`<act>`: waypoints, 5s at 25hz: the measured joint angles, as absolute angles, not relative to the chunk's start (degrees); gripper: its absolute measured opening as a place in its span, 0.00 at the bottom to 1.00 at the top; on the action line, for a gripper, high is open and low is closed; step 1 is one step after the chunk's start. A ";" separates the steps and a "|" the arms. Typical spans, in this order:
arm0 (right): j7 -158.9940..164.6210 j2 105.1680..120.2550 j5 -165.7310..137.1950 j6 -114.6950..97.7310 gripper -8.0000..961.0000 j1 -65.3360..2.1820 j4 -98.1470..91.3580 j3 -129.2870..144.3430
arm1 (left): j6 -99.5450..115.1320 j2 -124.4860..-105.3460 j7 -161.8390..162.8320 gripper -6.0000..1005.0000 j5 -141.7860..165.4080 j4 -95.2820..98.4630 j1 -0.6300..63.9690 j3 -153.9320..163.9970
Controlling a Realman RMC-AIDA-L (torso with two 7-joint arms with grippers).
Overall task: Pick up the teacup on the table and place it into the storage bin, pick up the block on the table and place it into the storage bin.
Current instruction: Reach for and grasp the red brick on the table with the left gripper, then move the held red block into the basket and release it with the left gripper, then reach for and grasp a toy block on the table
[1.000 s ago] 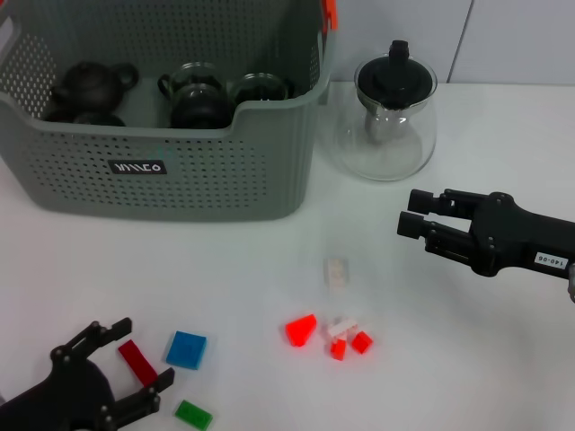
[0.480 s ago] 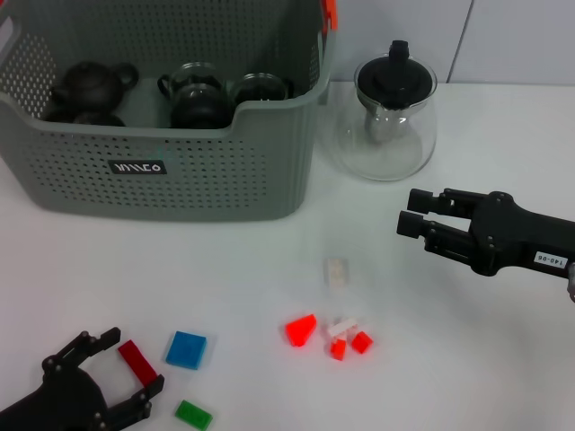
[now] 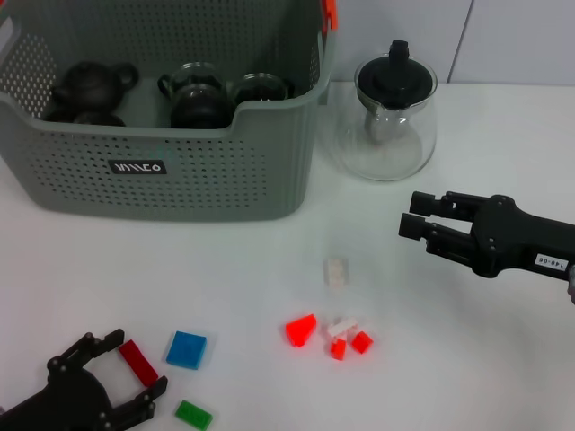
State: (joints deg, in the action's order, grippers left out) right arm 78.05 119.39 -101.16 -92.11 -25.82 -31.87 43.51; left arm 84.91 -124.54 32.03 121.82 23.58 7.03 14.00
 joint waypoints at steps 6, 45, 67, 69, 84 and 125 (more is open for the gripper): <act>78.05 119.35 -101.16 -92.02 0.50 -25.93 -31.82 43.51 | 83.90 -124.54 31.95 0.87 121.82 22.86 7.33 14.03; 77.87 119.53 -101.16 -92.03 0.51 -26.29 -31.72 43.48 | 100.57 -116.57 83.50 0.70 110.75 34.66 33.21 2.13; 77.51 119.54 -101.16 -91.91 0.51 -26.36 -31.02 43.51 | 76.81 -117.80 108.05 0.74 98.40 45.98 31.04 27.46; 77.52 119.53 -101.16 -91.82 0.51 -26.39 -31.02 43.51 | 81.24 -117.19 106.16 0.74 94.47 44.31 29.66 24.42; 77.52 119.53 -101.16 -91.23 0.52 -27.10 -31.03 43.59 | 78.08 -116.51 106.17 0.76 98.26 44.23 31.71 28.02; 77.52 119.53 -101.16 -89.55 0.52 -26.98 -29.42 43.51 | 86.22 -124.59 22.92 0.87 115.20 12.15 8.27 17.04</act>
